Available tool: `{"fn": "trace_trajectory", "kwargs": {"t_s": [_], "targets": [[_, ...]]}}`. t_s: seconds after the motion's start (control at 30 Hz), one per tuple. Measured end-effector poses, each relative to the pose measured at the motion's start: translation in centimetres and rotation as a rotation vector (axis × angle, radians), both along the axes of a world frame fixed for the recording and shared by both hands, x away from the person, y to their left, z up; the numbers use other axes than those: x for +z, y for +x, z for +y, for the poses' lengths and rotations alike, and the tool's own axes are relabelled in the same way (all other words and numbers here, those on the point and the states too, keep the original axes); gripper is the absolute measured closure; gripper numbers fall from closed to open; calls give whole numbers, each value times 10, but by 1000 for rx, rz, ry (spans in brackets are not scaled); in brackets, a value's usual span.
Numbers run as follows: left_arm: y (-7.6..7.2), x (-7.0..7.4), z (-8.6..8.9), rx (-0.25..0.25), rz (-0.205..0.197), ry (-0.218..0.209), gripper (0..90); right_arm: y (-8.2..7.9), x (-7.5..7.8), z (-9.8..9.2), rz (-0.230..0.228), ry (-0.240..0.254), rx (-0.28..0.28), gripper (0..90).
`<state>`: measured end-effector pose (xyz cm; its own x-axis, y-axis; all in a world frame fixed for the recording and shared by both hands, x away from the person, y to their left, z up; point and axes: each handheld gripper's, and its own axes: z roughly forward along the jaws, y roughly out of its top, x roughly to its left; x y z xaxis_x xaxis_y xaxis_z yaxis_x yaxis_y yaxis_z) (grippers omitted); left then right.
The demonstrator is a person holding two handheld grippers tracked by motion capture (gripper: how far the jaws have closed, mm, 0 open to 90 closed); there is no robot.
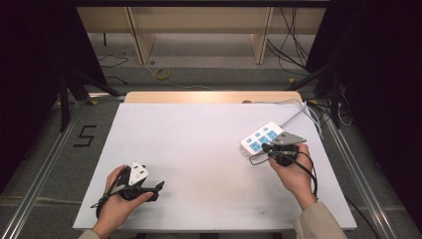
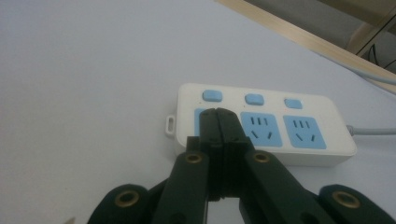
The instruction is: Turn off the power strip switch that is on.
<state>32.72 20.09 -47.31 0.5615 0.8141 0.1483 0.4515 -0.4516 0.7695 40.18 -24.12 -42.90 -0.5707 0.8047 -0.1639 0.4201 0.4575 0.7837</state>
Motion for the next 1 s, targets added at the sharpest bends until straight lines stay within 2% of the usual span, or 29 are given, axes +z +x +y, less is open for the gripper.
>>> {"fn": "trace_trajectory", "kwargs": {"t_s": [0.53,1.0], "targets": [[-1,-1,-2,-8,9,5,164,13,5,-6,1,0,-34,900],[-1,-1,-2,-9,7,6,165,25,6,-12,13,-24,-52,900]]}}
